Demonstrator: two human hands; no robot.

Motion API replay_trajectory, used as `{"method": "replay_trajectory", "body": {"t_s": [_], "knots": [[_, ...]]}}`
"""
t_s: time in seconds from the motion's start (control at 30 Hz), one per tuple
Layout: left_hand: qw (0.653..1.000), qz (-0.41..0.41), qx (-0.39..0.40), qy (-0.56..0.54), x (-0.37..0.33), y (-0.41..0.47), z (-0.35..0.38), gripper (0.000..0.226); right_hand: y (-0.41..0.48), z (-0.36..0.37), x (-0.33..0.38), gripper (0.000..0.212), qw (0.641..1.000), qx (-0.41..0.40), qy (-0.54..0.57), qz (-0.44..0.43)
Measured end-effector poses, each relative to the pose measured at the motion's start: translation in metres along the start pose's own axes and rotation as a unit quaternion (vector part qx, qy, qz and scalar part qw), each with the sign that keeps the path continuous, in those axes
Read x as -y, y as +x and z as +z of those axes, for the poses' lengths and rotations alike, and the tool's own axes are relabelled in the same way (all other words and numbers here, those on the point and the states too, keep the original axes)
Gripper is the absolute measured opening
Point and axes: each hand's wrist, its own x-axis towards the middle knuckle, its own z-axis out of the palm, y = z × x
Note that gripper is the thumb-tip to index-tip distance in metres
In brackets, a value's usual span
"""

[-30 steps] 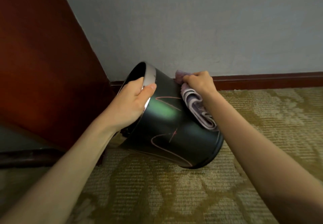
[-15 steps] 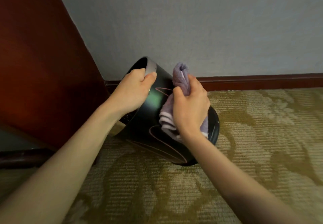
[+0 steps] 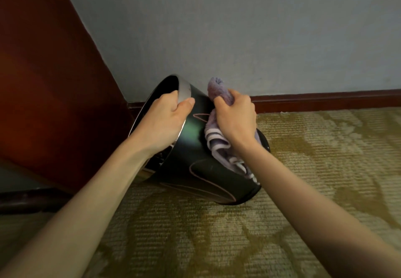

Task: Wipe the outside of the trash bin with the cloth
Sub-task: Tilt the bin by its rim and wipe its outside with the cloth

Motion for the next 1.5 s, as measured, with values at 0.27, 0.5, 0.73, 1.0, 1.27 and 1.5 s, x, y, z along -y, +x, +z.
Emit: {"method": "replay_trajectory", "body": {"t_s": [0.27,0.5,0.73,1.0,1.27,1.5], "knots": [[0.999,0.039,-0.006,0.009,0.006,-0.008,0.003,0.036,0.054,0.010,0.004,0.035,0.985,0.139,-0.052,0.088],[0.999,0.026,-0.032,-0.001,0.010,-0.008,0.001,0.041,0.039,0.011,0.001,0.031,0.989,0.110,-0.051,0.083],[0.998,-0.016,-0.055,-0.020,0.011,0.007,0.001,0.040,-0.026,0.014,0.004,0.036,0.998,-0.036,-0.016,-0.051],[0.995,-0.036,-0.094,-0.018,0.016,0.004,-0.003,0.039,-0.059,0.024,0.001,0.058,0.989,-0.054,-0.048,-0.131],[0.993,-0.029,-0.111,-0.025,0.017,0.008,-0.006,0.039,-0.020,0.023,0.020,0.022,0.995,-0.002,-0.020,-0.102],[0.995,-0.034,-0.086,-0.042,0.017,0.003,-0.004,0.033,0.048,0.031,0.036,0.037,0.985,0.157,-0.054,0.054]]}}
